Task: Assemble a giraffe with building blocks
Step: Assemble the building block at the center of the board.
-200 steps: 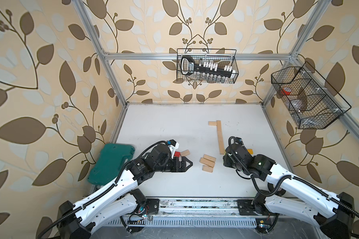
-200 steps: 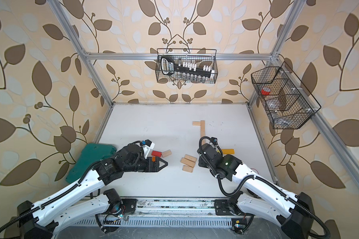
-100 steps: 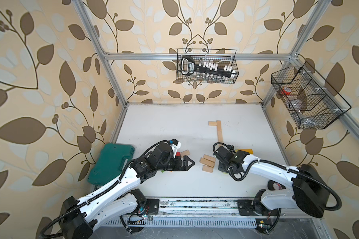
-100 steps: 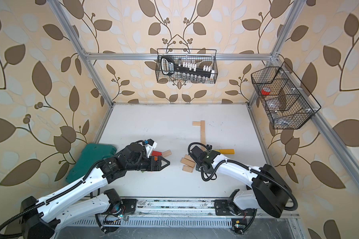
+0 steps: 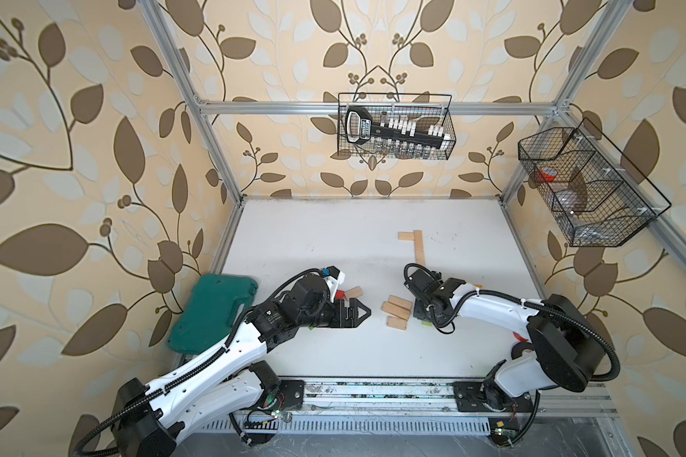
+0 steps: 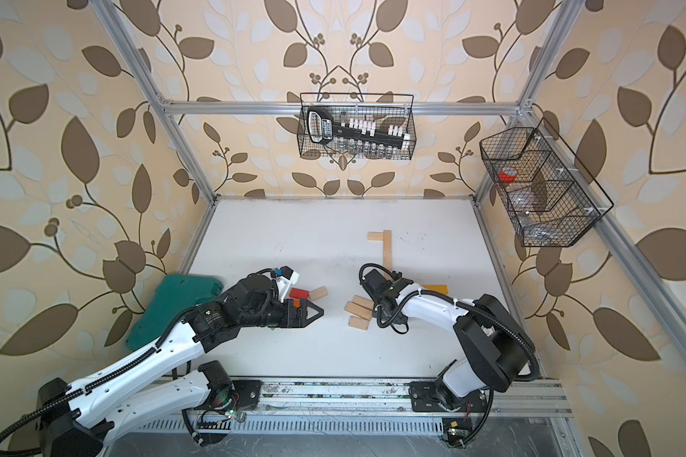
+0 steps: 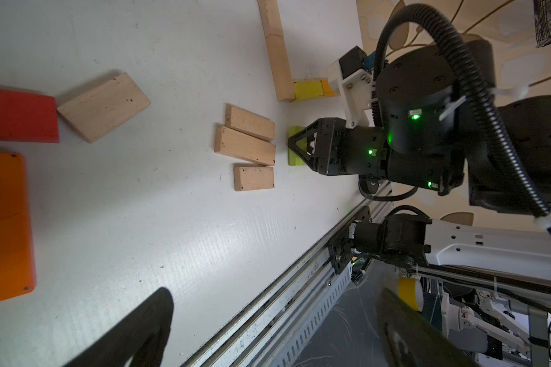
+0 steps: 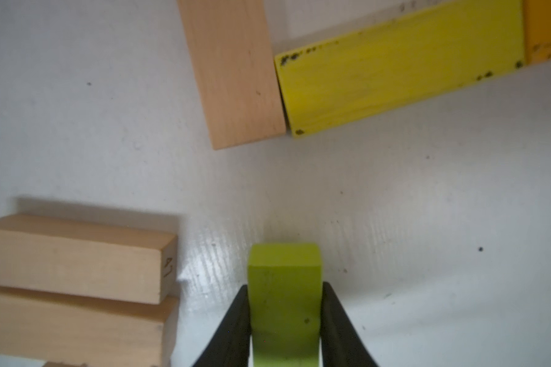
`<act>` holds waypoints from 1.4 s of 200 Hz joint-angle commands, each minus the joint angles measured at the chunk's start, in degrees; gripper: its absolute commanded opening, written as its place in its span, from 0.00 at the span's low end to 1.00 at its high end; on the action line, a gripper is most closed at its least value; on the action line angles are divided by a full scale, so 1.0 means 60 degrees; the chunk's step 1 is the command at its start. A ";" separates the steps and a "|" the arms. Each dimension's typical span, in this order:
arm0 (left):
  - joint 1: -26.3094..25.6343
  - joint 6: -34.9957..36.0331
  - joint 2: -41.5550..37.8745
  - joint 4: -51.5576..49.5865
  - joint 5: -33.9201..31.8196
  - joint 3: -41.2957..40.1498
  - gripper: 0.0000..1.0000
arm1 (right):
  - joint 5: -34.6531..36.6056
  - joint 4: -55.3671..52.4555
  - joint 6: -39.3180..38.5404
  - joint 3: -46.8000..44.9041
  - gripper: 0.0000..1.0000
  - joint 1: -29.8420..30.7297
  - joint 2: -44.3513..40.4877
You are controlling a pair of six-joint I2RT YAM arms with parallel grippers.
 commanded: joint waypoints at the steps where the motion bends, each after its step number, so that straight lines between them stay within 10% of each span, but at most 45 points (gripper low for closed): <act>1: -0.0076 0.0165 -0.0161 0.0041 -0.0020 -0.0093 0.99 | -0.0119 -0.0309 -0.0058 0.0350 0.46 -0.0012 -0.0070; 111: -0.0076 0.0381 0.0026 -0.0053 -0.0007 -0.0004 0.99 | -0.0823 -0.0919 0.0149 0.0357 0.49 -0.0012 0.0342; 179: -0.0076 0.0452 -0.0001 -0.0175 -0.0035 0.0038 0.99 | -0.0816 -0.0907 -0.0083 0.0708 0.21 -0.0154 0.1029; 280: -0.0076 0.0544 0.0098 -0.0134 -0.0152 0.0025 0.99 | -0.0936 -0.0972 -0.0804 0.1395 0.19 -0.0813 0.1575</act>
